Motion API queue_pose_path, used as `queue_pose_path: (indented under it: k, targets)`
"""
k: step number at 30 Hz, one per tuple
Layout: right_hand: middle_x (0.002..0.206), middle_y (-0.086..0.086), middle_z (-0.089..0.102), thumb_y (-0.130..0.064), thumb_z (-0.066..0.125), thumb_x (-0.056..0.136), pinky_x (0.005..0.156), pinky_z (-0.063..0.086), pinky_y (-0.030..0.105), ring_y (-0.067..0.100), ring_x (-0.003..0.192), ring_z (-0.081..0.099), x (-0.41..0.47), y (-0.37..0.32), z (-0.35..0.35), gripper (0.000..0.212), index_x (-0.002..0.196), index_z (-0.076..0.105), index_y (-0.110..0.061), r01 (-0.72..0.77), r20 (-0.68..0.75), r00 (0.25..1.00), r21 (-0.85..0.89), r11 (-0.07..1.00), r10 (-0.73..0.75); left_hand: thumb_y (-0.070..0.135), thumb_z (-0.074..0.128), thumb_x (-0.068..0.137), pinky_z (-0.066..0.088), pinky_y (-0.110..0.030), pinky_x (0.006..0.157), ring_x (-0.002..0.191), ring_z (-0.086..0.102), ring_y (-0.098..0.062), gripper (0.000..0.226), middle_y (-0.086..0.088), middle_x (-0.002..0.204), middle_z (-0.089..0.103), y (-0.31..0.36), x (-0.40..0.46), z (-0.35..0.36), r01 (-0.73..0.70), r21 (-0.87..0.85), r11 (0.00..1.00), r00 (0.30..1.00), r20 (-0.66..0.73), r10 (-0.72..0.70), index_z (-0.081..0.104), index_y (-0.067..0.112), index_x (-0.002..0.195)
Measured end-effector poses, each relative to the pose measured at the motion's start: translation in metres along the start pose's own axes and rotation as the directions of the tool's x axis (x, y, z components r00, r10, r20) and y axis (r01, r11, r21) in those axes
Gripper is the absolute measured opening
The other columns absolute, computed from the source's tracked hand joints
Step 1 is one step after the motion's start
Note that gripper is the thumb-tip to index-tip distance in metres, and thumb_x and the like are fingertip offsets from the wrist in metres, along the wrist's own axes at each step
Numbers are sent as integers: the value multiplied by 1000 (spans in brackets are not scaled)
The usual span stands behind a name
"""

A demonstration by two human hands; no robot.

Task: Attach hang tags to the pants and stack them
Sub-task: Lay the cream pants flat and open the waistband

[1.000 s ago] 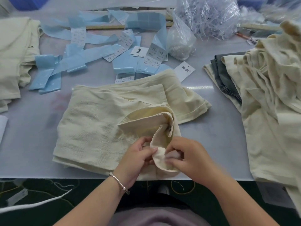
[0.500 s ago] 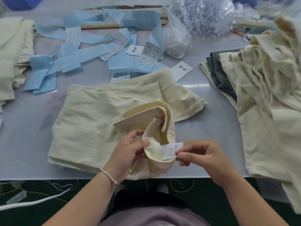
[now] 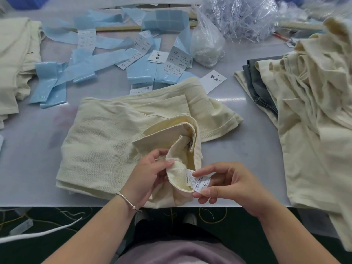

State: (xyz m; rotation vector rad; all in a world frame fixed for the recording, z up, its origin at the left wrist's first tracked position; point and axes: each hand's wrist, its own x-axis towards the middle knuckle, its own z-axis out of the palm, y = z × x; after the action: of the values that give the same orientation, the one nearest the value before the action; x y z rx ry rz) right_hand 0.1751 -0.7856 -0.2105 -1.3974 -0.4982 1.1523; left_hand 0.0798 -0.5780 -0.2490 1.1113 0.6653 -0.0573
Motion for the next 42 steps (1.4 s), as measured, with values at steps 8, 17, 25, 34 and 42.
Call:
queue_pose_path:
  k: [8, 17, 25, 34, 42]
  targets:
    - [74, 16, 73, -6, 75, 78, 59, 53, 25, 26, 65, 69, 7, -9, -5, 26, 101, 72, -18, 82, -29, 996, -134, 988, -87, 4, 57, 93, 53, -29, 64, 72, 62, -20, 19, -12, 87, 70, 7, 0, 0, 43, 96, 994, 999, -14, -42, 62, 6, 111]
    - [60, 8, 61, -5, 79, 72, 56, 45, 21, 15, 58, 55, 108, -71, 42, 10, 73, 68, -6, 268, 31, 963, -179, 947, -266, 5, 51, 96, 47, -17, 57, 63, 67, -14, 15, -3, 76, 73, 45, -10, -78, -95, 411, 907, 964, -190, 188, 65, 9, 95]
    - [74, -1, 67, -8, 77, 75, 65, 42, 26, 6, 64, 56, 302, -112, 155, 11, 73, 68, -14, 276, 61, 958, -466, 841, -280, 19, 65, 86, 42, -31, 69, 79, 57, -24, 21, -6, 85, 65, 119, 24, -264, 102, 571, 814, 651, -657, 380, 59, 23, 65]
    - [81, 12, 71, -9, 74, 77, 62, 43, 19, 11, 68, 58, 477, -96, 241, 6, 76, 69, -11, 78, -83, 986, -542, 837, -146, 20, 73, 81, 35, -28, 103, 123, 49, -25, 48, -4, 128, 59, 180, 130, -389, 98, 828, 553, 628, -483, 611, 59, 12, 125]
    - [73, 6, 67, -5, 68, 82, 64, 45, 25, 12, 62, 58, 527, -88, 240, 16, 73, 63, -17, -28, -254, 963, -421, 907, -88, 7, 59, 85, 46, -38, 76, 97, 63, -36, 29, -14, 106, 69, 209, 170, -412, 126, 917, 378, 621, -370, 691, 68, 12, 112]
